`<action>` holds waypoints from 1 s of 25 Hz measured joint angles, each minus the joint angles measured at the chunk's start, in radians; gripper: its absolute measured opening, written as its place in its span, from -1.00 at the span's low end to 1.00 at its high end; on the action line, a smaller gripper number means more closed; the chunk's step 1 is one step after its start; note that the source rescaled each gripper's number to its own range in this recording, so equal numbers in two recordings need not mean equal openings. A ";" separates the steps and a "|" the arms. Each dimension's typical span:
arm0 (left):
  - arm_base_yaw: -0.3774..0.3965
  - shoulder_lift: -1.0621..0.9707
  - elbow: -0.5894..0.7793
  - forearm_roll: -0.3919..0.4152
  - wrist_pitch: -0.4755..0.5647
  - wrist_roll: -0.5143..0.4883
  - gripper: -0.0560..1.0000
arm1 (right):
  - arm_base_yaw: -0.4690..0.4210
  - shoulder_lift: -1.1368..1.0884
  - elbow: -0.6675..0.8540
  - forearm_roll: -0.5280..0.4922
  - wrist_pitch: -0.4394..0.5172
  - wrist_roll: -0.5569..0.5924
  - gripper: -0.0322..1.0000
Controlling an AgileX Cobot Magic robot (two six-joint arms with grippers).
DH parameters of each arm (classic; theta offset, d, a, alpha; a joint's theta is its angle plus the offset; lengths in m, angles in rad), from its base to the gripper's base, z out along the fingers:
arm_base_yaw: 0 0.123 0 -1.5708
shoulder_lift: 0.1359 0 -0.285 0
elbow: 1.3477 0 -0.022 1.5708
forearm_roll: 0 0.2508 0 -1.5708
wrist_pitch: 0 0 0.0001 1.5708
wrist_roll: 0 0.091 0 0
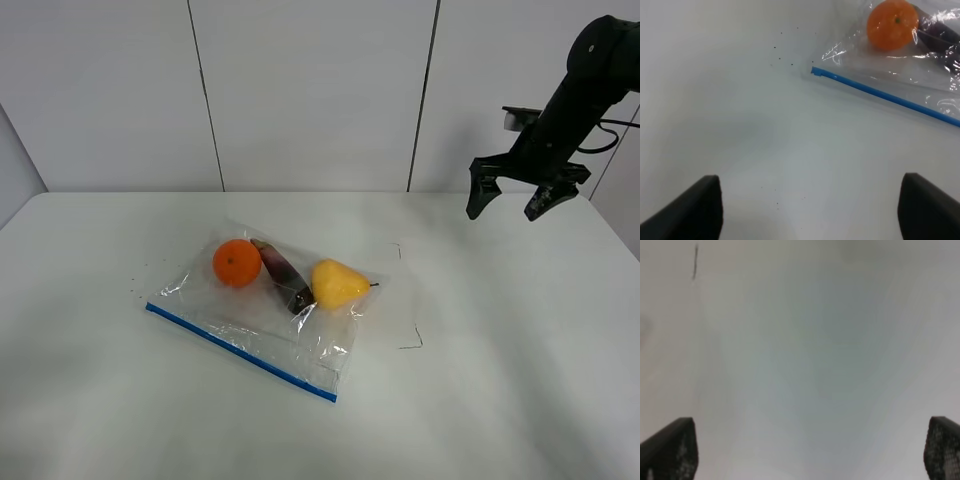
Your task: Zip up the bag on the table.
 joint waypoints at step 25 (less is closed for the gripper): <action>0.000 0.000 0.000 -0.001 0.000 0.000 0.72 | 0.007 -1.160 1.259 -0.163 -0.170 0.094 1.00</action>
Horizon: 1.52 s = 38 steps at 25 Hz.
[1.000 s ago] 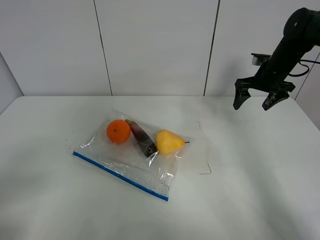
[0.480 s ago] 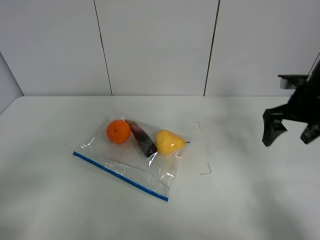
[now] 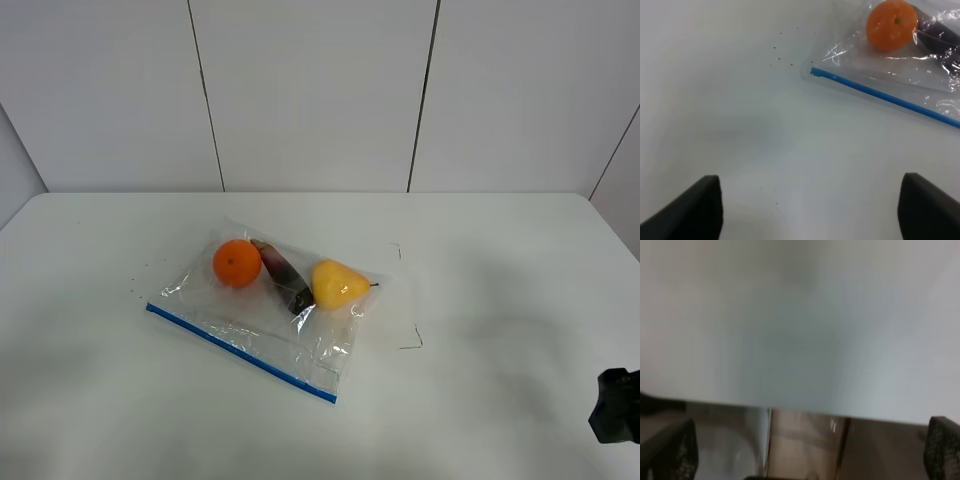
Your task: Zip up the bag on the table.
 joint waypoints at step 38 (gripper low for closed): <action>0.000 0.000 0.000 -0.001 0.000 0.000 0.72 | 0.001 -0.931 0.064 -0.039 -0.012 0.046 1.00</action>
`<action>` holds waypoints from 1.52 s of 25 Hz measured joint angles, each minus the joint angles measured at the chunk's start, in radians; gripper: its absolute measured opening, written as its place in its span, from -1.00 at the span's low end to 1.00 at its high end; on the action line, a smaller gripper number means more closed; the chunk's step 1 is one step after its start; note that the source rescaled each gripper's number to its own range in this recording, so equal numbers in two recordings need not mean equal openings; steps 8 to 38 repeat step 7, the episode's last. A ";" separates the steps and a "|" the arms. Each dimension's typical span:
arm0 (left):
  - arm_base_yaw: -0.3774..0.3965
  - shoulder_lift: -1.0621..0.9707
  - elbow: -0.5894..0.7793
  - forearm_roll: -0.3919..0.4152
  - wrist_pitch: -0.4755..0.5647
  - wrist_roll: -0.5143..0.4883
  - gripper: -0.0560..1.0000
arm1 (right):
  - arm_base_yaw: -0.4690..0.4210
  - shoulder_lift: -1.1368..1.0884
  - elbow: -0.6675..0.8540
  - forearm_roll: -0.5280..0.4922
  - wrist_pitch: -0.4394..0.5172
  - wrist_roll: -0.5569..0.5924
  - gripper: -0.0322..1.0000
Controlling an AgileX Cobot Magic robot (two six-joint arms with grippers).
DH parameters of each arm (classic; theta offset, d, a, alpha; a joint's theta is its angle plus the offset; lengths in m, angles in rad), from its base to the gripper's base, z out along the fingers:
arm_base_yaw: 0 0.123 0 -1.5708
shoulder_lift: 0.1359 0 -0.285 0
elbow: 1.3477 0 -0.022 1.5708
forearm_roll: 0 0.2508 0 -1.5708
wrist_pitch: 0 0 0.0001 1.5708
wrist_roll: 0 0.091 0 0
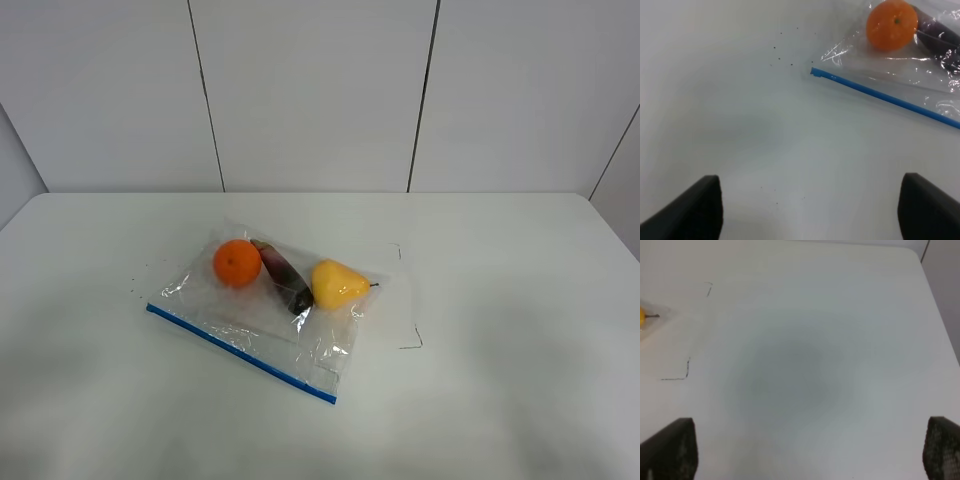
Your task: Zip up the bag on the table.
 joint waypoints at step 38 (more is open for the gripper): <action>0.000 0.000 0.000 0.000 0.000 0.000 0.72 | 0.000 0.000 0.000 -0.001 0.000 0.000 1.00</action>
